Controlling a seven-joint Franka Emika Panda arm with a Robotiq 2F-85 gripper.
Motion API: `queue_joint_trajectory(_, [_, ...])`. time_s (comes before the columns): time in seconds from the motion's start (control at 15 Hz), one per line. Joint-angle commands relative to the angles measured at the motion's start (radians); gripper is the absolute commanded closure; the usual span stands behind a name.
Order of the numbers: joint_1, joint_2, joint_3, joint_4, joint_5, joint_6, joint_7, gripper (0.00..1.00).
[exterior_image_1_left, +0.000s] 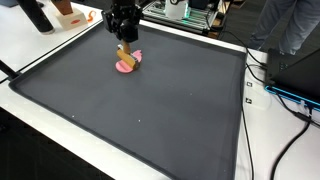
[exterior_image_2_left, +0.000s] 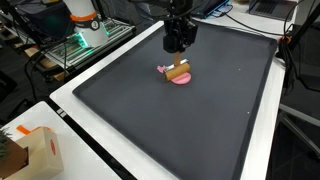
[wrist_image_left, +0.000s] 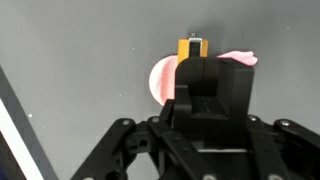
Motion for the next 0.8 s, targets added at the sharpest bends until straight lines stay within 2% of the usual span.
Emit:
queue_joint_trajectory(0.0, [-0.004,0.016,0.011,0.01,0.042,-0.157,-0.104,0.76])
queue_joint_trajectory(0.27, [0.006,0.014,0.01,0.036,0.031,-0.246,-0.098,0.76])
queue_joint_trajectory(0.73, [0.003,-0.026,0.007,0.084,0.097,-0.322,-0.031,0.76])
